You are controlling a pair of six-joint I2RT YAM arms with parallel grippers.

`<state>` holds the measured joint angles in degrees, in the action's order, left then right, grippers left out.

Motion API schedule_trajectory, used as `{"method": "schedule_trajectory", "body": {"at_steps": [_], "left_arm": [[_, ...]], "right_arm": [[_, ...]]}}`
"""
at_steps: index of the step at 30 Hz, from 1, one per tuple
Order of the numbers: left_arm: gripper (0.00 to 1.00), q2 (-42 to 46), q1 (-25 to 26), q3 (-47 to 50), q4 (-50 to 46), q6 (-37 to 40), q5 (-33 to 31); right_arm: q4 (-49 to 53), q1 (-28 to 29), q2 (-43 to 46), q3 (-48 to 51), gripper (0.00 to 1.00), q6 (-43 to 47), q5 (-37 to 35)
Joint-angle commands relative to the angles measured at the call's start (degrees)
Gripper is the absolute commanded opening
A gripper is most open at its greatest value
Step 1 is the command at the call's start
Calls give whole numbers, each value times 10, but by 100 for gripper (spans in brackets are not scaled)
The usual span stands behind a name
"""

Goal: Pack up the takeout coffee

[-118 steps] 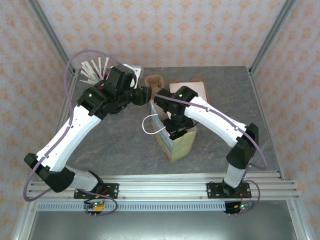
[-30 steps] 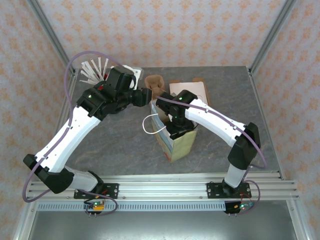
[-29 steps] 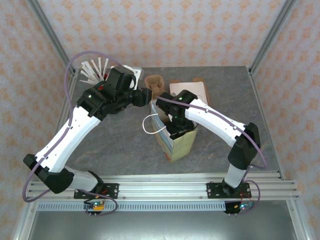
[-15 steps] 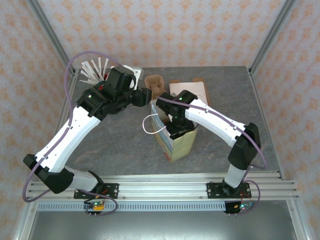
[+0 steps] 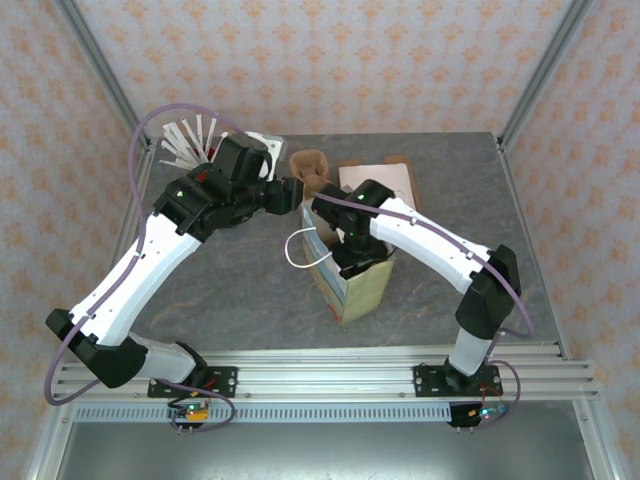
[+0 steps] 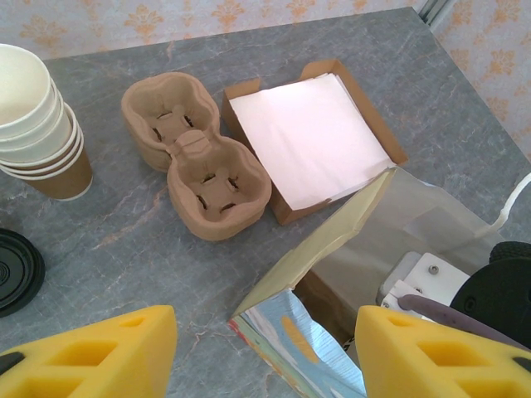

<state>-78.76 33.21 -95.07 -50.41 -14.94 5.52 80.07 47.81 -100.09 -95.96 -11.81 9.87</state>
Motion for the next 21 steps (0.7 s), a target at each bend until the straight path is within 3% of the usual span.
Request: {"method": "schedule_trajectory", "body": {"at_steps": [1, 12, 21], "left_arm": [[60, 14, -5, 2, 8, 11, -2], [60, 13, -6, 3, 9, 11, -1], [60, 13, -5, 4, 10, 11, 0]], "right_arm": [[8, 0, -24, -14, 40, 6, -38], [41, 11, -12, -63, 40, 4, -34], [30, 11, -22, -39, 40, 4, -39]]}}
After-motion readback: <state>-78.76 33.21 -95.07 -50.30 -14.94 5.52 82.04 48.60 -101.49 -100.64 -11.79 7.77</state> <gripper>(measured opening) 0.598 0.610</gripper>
